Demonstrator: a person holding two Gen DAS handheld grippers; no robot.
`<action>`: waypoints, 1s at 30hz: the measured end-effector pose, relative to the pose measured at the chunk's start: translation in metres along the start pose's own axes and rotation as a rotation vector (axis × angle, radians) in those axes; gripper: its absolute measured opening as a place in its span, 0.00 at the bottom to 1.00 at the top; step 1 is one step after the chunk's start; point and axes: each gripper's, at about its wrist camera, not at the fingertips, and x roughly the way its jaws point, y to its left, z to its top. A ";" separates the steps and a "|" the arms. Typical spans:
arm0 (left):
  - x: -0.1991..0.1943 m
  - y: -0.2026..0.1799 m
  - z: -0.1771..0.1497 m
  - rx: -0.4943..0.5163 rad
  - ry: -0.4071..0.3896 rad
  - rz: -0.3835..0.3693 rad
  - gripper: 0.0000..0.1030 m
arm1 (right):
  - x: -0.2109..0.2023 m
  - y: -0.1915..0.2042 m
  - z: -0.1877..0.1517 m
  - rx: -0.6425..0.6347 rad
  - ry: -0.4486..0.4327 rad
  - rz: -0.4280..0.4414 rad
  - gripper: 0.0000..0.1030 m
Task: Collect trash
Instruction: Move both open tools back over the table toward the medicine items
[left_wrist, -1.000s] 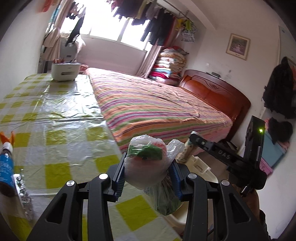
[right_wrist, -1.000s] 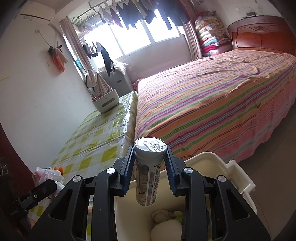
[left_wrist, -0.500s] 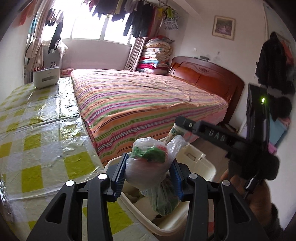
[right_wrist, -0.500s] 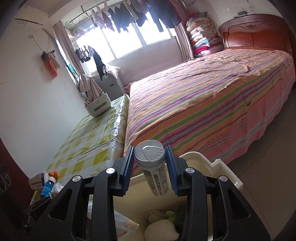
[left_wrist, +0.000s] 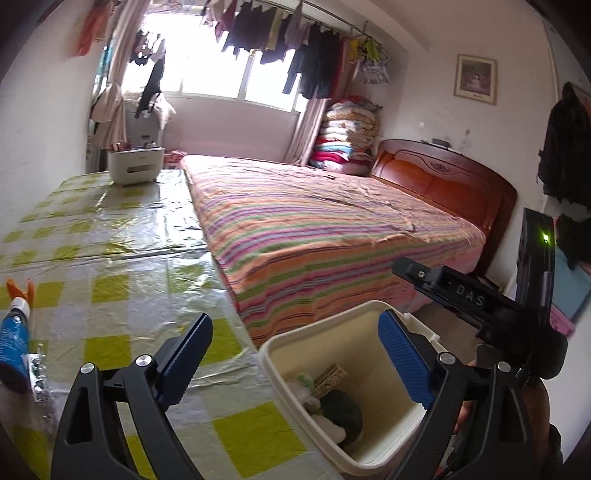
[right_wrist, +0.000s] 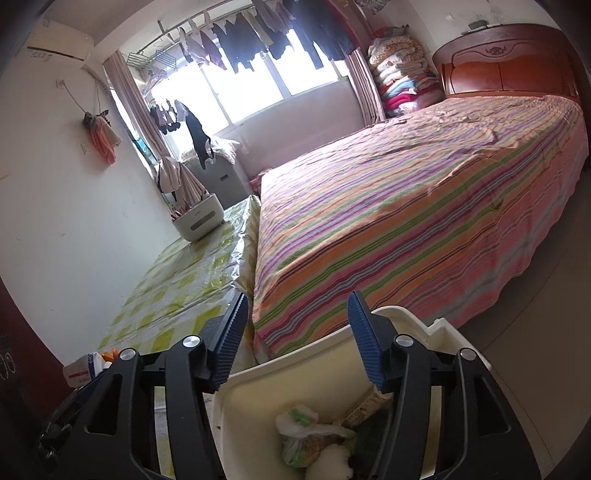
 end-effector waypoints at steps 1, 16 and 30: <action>-0.001 0.002 0.000 -0.001 -0.001 0.005 0.86 | 0.001 0.003 0.000 -0.002 0.003 0.005 0.58; -0.020 0.048 0.004 -0.056 -0.003 0.080 0.86 | 0.023 0.055 -0.013 -0.051 0.055 0.087 0.68; -0.061 0.149 0.006 -0.216 -0.037 0.266 0.86 | 0.048 0.109 -0.026 -0.118 0.122 0.151 0.69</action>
